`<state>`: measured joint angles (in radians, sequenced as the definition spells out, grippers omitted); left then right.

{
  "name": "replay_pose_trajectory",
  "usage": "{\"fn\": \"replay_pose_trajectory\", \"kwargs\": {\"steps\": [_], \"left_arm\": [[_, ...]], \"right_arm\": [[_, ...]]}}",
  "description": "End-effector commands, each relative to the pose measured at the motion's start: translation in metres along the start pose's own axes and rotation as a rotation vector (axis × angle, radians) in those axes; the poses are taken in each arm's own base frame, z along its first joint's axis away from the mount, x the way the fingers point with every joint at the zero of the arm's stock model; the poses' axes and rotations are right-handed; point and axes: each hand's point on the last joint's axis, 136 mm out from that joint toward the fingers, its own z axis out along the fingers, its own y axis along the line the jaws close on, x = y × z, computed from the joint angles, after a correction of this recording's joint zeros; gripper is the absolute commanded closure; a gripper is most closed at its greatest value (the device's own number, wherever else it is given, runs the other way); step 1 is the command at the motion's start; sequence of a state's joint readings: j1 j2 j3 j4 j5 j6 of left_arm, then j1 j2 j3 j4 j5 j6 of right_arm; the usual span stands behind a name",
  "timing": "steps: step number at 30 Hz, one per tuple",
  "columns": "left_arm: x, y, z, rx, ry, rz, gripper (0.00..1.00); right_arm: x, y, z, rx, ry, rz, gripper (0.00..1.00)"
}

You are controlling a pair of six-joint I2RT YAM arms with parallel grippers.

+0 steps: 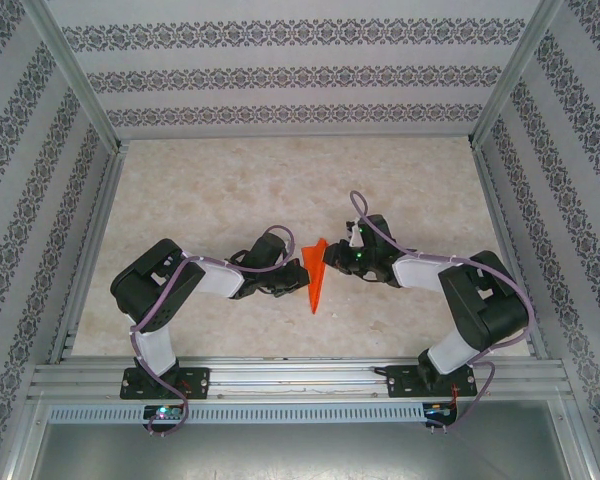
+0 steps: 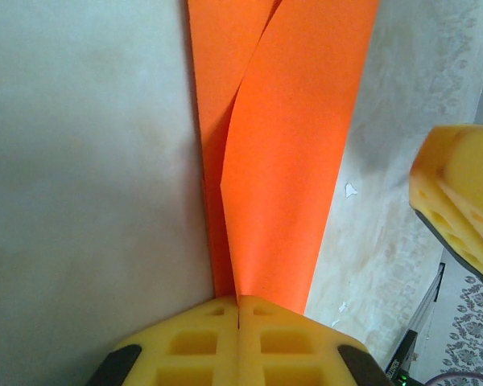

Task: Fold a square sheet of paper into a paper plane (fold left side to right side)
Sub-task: Fold the wing for the fifth time at the center of the table.

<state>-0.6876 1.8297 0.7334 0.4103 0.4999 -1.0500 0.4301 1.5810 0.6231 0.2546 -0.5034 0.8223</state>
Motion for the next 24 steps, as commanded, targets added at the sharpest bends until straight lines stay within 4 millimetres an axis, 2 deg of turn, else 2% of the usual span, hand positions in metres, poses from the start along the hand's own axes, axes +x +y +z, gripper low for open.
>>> {"fn": "replay_pose_trajectory", "kwargs": {"steps": [1,9,18,24], "left_arm": [[0.024,0.065,0.015,-0.225,0.037,-0.017,0.95],[0.023,0.064,0.015,-0.224,0.036,-0.016,0.95],[0.023,0.065,0.015,-0.226,0.037,-0.018,0.95],[0.024,0.063,0.017,-0.225,0.045,-0.014,0.95]], "right_arm": [[0.006,0.011,0.006,-0.022,0.048,-0.033,0.89],[0.012,0.009,0.022,0.009,0.087,-0.044,0.92],[0.017,-0.011,0.024,0.090,0.101,-0.034,0.92],[0.019,-0.017,0.022,0.130,0.108,-0.046,0.92]]}}
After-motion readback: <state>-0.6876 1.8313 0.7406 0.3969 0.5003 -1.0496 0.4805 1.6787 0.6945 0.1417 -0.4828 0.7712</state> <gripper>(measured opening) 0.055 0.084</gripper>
